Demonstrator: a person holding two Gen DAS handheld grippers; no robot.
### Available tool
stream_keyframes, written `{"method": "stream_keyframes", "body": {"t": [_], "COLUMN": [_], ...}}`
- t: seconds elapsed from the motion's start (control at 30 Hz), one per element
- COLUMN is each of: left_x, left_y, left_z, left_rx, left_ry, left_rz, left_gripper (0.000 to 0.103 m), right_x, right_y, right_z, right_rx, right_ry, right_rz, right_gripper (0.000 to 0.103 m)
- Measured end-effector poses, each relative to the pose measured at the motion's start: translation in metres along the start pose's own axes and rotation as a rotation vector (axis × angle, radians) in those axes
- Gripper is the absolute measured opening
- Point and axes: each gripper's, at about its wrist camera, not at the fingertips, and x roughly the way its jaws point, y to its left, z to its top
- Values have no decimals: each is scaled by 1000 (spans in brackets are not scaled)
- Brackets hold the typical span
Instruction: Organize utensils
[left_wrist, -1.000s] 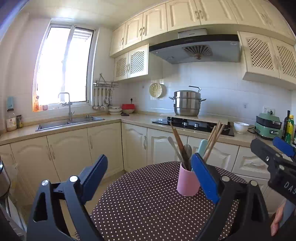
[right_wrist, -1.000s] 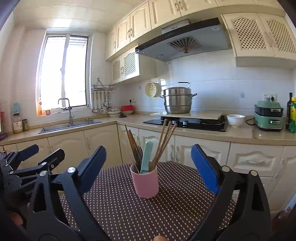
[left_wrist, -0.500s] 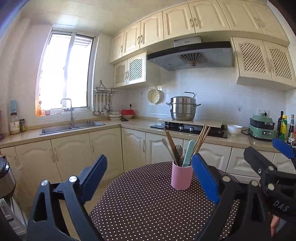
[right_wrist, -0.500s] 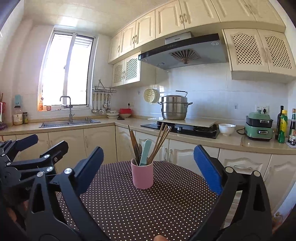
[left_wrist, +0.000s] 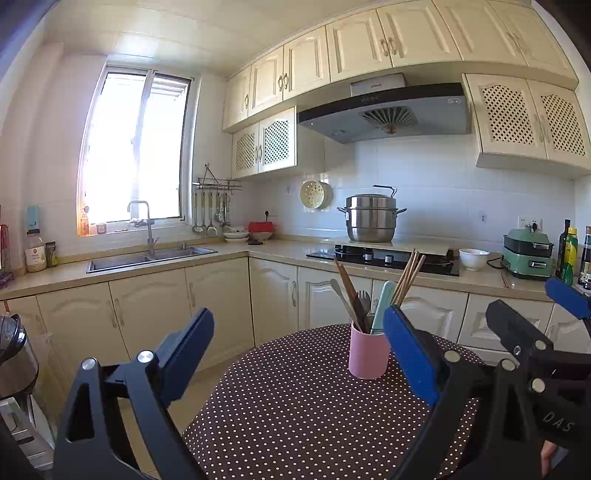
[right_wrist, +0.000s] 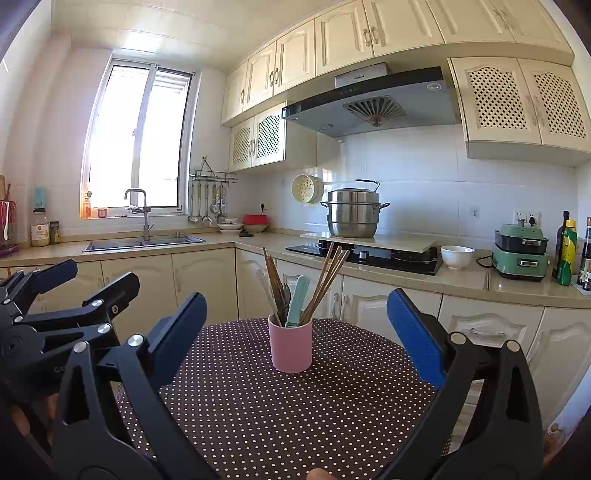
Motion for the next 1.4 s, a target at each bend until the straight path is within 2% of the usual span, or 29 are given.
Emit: {"method": "stream_keyframes", "body": {"t": [1.4], "left_x": [21], "left_y": [-6], "left_z": [-6], "left_rx": [3], "left_ry": [11], "left_rz": [-16], "left_gripper": [91], "right_x": [11], "right_y": [-4], "right_z": [-6], "right_rx": [6], "right_ry": [23], "right_rz": [-9], "right_gripper": [96]}}
